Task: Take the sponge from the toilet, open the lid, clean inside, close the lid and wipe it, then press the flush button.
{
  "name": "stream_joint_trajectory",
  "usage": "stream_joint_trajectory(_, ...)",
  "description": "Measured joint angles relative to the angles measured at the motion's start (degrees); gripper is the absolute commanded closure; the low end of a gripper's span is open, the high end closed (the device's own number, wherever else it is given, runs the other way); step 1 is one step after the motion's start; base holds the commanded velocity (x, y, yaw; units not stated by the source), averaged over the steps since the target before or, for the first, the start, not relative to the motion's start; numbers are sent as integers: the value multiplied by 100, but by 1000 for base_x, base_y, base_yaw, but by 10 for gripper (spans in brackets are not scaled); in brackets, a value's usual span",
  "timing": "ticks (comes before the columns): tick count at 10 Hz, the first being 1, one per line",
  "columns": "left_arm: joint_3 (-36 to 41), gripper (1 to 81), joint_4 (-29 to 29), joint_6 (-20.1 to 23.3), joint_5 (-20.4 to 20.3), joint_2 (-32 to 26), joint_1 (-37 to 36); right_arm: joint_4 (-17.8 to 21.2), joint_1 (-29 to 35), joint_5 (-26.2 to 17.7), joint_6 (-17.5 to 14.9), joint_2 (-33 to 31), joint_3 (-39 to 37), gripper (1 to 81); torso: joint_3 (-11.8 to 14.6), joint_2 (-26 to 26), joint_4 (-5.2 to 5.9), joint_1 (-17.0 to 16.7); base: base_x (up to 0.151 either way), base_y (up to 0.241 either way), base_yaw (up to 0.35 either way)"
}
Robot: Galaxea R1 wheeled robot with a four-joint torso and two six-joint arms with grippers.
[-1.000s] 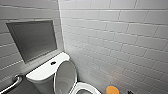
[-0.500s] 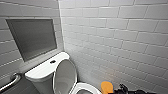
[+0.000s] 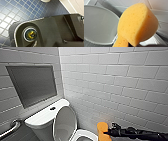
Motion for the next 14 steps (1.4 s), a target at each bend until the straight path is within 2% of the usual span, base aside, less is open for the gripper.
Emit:
stream_joint_trajectory(3,361,10,1,22,-457,-204,343,-2,62,-85,77,553,-681,811,-2,0,0,0,0,0,0)
stream_joint_trajectory(8,362,10,1,17,-506,-88,286,-6,105,-99,99,529,-649,811,-236,0,13,2,0,0,0)
stream_joint_trajectory(9,362,10,4,20,-507,-83,271,-9,73,-107,99,511,-651,811,-252,0,85,2,0,0,0)
stream_joint_trajectory(10,362,10,4,24,-529,-83,260,-9,49,-123,99,494,-660,811,-256,0,241,2,0,0,0)
stream_joint_trajectory(12,362,10,15,46,-532,-52,273,-9,77,-112,99,555,-655,811,-276,0,621,2,0,0,0)
stream_joint_trajectory(14,373,10,28,49,-510,-34,271,-9,127,-110,101,571,-668,811,-356,0,903,4,0,0,0)
